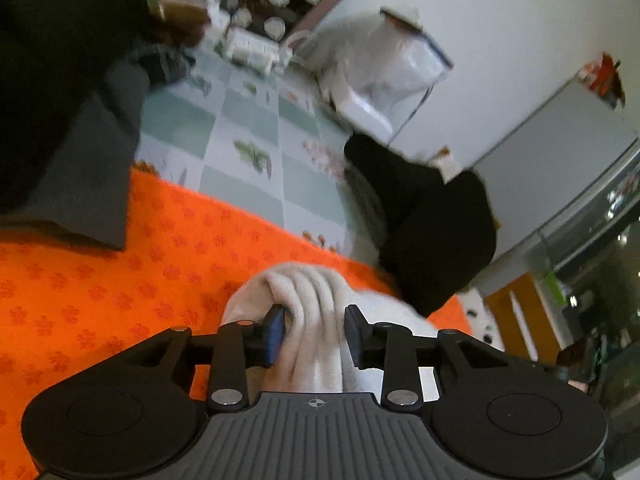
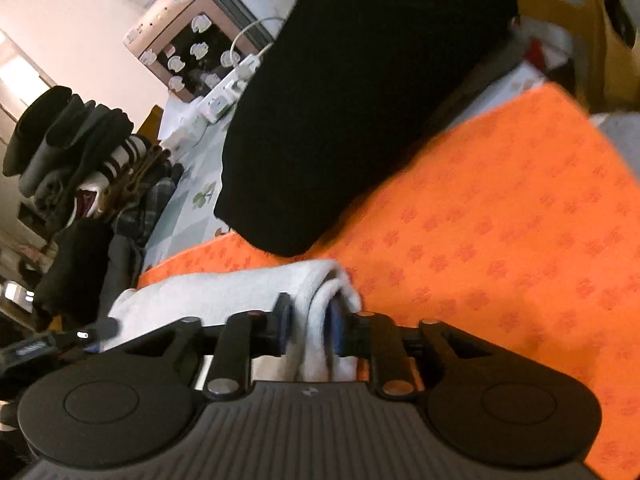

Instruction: Fold clothes

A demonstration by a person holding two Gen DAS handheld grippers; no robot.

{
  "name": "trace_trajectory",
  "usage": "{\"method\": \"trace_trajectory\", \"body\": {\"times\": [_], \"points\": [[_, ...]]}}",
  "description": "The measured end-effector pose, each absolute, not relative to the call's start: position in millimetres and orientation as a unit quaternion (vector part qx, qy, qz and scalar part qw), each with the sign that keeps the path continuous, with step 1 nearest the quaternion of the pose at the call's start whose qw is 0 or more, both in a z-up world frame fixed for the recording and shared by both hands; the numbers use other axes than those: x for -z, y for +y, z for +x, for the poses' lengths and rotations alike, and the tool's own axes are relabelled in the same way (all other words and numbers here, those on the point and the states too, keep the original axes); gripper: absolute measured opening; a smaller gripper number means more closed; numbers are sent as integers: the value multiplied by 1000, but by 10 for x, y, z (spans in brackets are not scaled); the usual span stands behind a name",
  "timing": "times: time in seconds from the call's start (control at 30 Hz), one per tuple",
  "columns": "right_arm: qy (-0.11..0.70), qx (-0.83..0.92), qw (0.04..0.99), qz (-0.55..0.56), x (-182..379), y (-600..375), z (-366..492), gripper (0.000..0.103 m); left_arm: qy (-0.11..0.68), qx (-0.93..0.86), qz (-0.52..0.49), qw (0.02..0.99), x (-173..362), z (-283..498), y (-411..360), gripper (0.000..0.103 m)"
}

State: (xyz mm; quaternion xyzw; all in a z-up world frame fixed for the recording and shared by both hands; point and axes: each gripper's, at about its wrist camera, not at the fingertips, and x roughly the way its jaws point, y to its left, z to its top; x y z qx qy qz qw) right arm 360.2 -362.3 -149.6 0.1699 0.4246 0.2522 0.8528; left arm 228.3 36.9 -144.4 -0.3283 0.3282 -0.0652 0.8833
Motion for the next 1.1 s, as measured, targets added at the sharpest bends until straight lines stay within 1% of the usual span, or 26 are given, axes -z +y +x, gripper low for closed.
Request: {"method": "trace_trajectory", "body": {"times": [0.03, 0.07, 0.13, 0.23, 0.27, 0.33, 0.47, 0.67, 0.8, 0.9, 0.97, 1.0, 1.03, 1.07, 1.1], "points": [[421, -250, 857, 164, 1478, -3628, 3584, 32, 319, 61, -324, 888, 1375, 2222, 369, 34], [417, -247, 860, 159, 1460, -3633, 3565, 32, 310, 57, -320, 893, 1307, 2166, 368, 34], [407, -243, 868, 145, 1398, -3641, 3525, 32, 301, 48, -300, 904, 1196, 2142, 322, 28], [391, -245, 879, 122, 1246, -3614, 3460, 32, 308, 44, -249, 917, 1112, 2213, 156, 24], [390, -250, 878, 117, 1224, -3583, 3445, 32, 313, 46, -232, 920, 1103, 2247, 89, 24], [390, -262, 876, 109, 1210, -3513, 3418, 36, 325, 48, -204, 922, 1112, 2311, -32, 22], [402, -276, 870, 76, 1302, -3265, 3382, 38, 344, 19, -170, 923, 1205, 2407, -173, 22], [407, -278, 869, 48, 1432, -3106, 3302, 40, 338, 5, -184, 923, 1280, 2365, -154, 22], [412, -278, 866, 49, 1502, -3099, 3289, 42, 353, 8, -208, 912, 1432, 2401, -125, 22], [411, -276, 868, 45, 1527, -3087, 3279, 42, 348, 12, -239, 907, 1502, 2381, -65, 10], [410, -275, 869, 42, 1541, -3078, 3271, 41, 324, 19, -265, 908, 1416, 2316, 2, 9], [409, -274, 869, 40, 1549, -3073, 3267, 32, 309, 24, -278, 909, 1342, 2272, 40, 8], [406, -270, 872, 37, 1538, -3084, 3258, 10, 295, 28, -290, 910, 1271, 2230, 78, 8], [403, -265, 875, 35, 1522, -3108, 3253, 4, 287, 24, -292, 912, 1217, 2200, 117, 8], [401, -259, 878, 37, 1512, -3141, 3257, 3, 280, 20, -294, 914, 1163, 2170, 156, 5]]}}
